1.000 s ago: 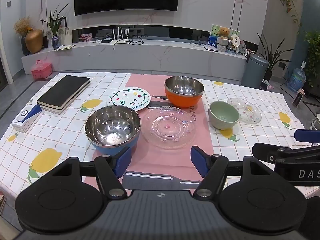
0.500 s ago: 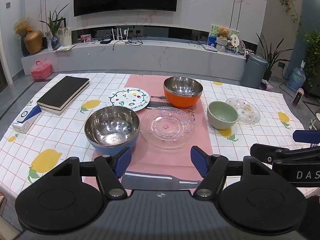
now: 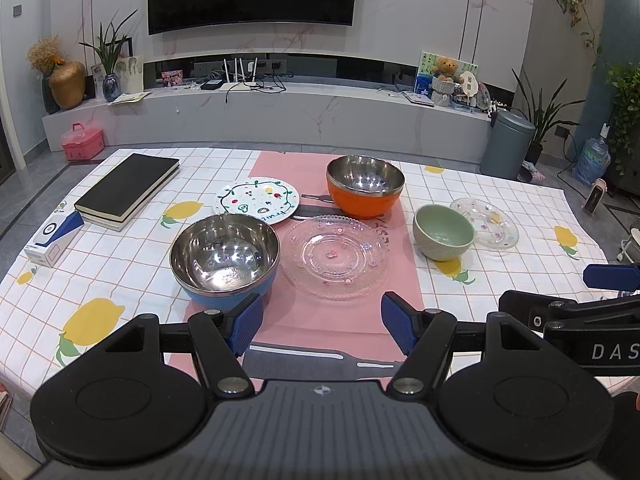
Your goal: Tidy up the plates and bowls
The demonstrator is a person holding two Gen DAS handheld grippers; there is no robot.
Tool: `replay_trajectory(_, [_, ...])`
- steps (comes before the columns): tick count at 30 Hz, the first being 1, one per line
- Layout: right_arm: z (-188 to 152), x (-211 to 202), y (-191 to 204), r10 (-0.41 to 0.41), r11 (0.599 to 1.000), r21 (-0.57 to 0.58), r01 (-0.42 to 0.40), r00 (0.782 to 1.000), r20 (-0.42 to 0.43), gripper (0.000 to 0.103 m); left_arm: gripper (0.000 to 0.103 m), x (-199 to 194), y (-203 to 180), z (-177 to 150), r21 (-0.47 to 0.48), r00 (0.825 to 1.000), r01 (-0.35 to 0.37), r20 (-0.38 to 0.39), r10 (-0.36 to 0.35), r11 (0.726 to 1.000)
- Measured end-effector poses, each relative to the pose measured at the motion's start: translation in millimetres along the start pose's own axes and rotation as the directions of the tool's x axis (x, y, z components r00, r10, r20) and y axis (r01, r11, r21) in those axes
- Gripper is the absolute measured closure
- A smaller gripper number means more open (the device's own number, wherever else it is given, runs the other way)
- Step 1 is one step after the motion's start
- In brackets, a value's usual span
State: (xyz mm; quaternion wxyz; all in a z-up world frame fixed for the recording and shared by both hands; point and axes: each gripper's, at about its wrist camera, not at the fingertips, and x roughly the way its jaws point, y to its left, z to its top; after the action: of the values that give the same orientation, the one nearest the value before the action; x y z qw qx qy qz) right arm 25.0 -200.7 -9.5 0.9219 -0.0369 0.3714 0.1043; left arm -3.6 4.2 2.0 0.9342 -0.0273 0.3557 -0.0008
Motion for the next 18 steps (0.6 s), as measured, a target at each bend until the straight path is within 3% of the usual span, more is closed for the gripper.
replay_trajectory(10, [-0.6,5.8,1.8,0.022,1.000,0.006,-0.022,1.000,-0.001,0.003,0.023,-4.2,3.2,1.3,-0.017,1.000,0.013,0.011,-0.013,1.000])
replay_trajectory(16, [6.5,18.0,8.8,0.073,0.997,0.027,-0.074,0.997,0.016,0.005,0.036,1.7,23.5,7.1,-0.066,0.999,0.041,0.021,-0.039,0.997])
replay_trajectory(18, [10.3,23.7,14.1,0.086,0.996,0.021,-0.087,0.996,0.021,0.015,0.041,3.8,29.9,10.7,-0.068,0.999,0.037,0.026,-0.035,0.997])
